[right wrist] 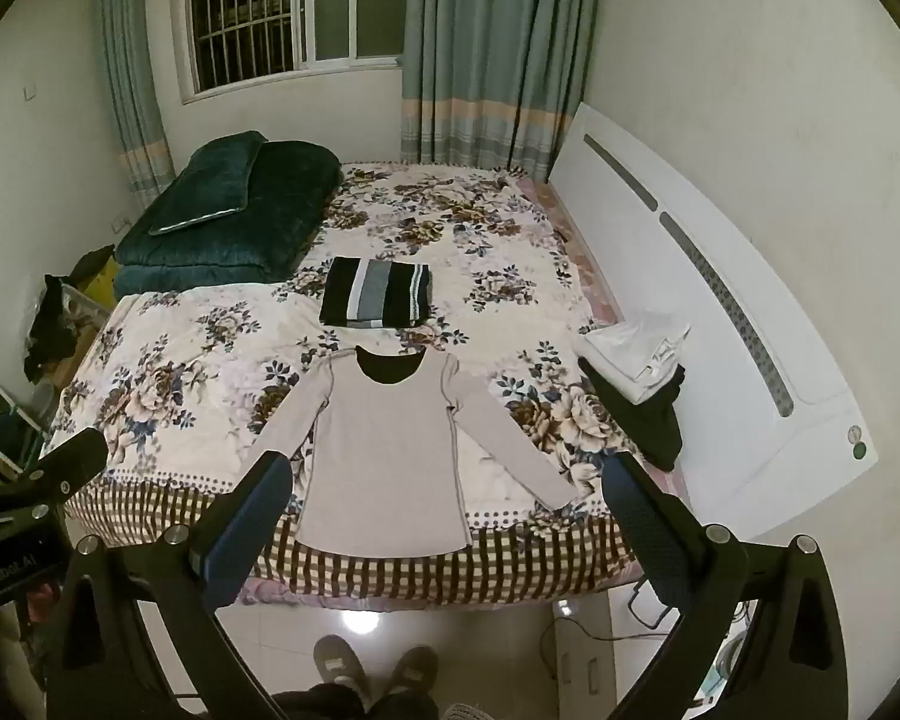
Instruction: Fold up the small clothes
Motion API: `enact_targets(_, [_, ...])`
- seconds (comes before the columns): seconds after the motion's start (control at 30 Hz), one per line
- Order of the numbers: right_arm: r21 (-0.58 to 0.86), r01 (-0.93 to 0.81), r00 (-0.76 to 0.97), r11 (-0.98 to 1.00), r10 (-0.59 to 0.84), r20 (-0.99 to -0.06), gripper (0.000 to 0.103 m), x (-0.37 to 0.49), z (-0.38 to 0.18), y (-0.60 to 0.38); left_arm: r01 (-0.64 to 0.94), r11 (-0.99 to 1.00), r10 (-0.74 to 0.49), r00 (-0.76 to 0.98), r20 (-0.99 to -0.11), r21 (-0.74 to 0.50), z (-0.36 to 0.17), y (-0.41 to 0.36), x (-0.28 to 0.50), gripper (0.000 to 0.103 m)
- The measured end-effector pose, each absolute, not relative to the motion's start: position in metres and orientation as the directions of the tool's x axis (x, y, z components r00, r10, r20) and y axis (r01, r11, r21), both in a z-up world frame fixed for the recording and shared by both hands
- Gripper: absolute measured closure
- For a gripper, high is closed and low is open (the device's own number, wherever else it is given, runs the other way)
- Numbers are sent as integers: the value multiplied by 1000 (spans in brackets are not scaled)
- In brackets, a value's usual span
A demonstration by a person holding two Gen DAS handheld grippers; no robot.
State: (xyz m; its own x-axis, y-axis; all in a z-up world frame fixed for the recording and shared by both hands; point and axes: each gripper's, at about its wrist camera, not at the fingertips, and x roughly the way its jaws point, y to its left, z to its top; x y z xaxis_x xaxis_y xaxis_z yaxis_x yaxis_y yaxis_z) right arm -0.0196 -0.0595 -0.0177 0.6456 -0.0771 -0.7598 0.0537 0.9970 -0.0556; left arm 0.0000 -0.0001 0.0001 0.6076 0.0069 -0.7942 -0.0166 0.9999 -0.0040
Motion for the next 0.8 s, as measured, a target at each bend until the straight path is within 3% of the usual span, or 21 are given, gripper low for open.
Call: enact_targets(0.8, [-63,55,650,996,-84,-755,0,-18,-18,-60,-15,1000,4,613,-790,-7,1,5,2,0])
